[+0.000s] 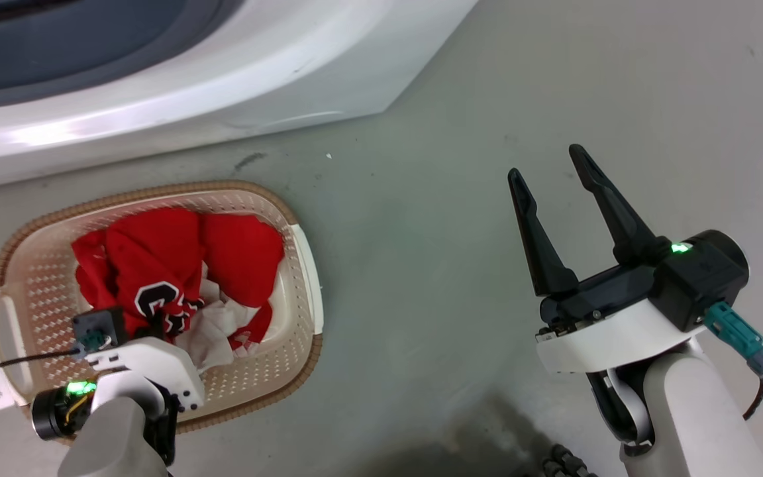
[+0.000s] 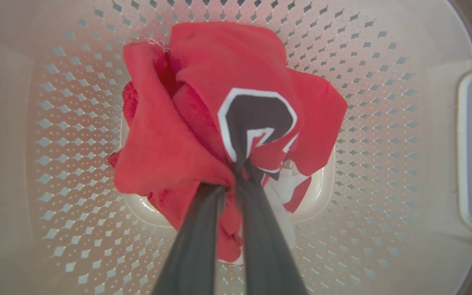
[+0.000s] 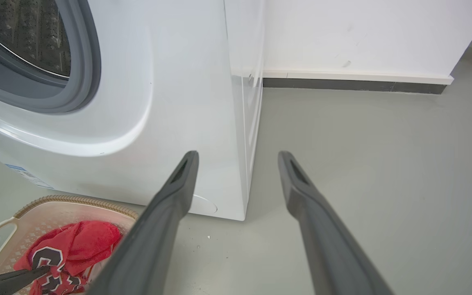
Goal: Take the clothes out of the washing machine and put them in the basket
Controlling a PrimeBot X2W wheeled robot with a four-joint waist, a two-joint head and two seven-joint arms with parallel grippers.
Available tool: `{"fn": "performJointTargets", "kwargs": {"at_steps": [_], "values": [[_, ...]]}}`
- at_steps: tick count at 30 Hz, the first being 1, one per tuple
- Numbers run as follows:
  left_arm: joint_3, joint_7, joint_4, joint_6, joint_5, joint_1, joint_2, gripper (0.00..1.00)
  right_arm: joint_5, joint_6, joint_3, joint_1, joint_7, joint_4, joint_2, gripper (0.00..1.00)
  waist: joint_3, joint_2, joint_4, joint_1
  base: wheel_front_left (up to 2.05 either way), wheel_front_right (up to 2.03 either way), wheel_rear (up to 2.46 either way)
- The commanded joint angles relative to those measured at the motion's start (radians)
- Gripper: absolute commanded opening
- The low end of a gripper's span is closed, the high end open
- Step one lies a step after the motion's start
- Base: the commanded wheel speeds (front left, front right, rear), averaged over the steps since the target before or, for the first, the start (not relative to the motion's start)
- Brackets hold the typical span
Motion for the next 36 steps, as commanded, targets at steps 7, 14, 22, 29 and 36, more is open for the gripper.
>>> {"fn": "performJointTargets", "kwargs": {"at_steps": [7,14,22,29,36], "values": [[0.012,-0.002,0.071,0.004,-0.004,-0.068,0.007,0.0,0.0,-0.001,0.004,-0.038,-0.017,0.02,0.002,1.0,0.045,0.0,-0.024,-0.0002,0.0,0.0,0.0],[0.014,-0.002,0.096,0.01,0.003,-0.063,0.0,1.0,-0.007,-0.001,0.0,-0.034,-0.022,0.05,0.002,1.0,-0.016,0.0,-0.004,-0.0002,0.0,0.0,0.0],[0.055,-0.002,0.065,-0.012,-0.026,0.007,-0.03,1.0,-0.038,-0.001,-0.025,0.001,-0.012,0.095,0.002,1.0,-0.175,0.0,0.046,-0.0002,0.0,0.0,0.0],[0.051,-0.003,-0.033,-0.036,0.007,0.096,-0.052,1.0,-0.038,-0.001,-0.064,0.074,0.003,0.12,0.002,1.0,-0.348,0.0,0.092,-0.0002,0.0,0.0,0.0],[0.061,-0.003,-0.166,-0.041,0.037,0.17,-0.077,1.0,-0.044,-0.001,-0.094,0.137,0.026,0.11,0.002,1.0,-0.46,0.0,0.127,-0.0002,0.0,0.0,0.0]]}}
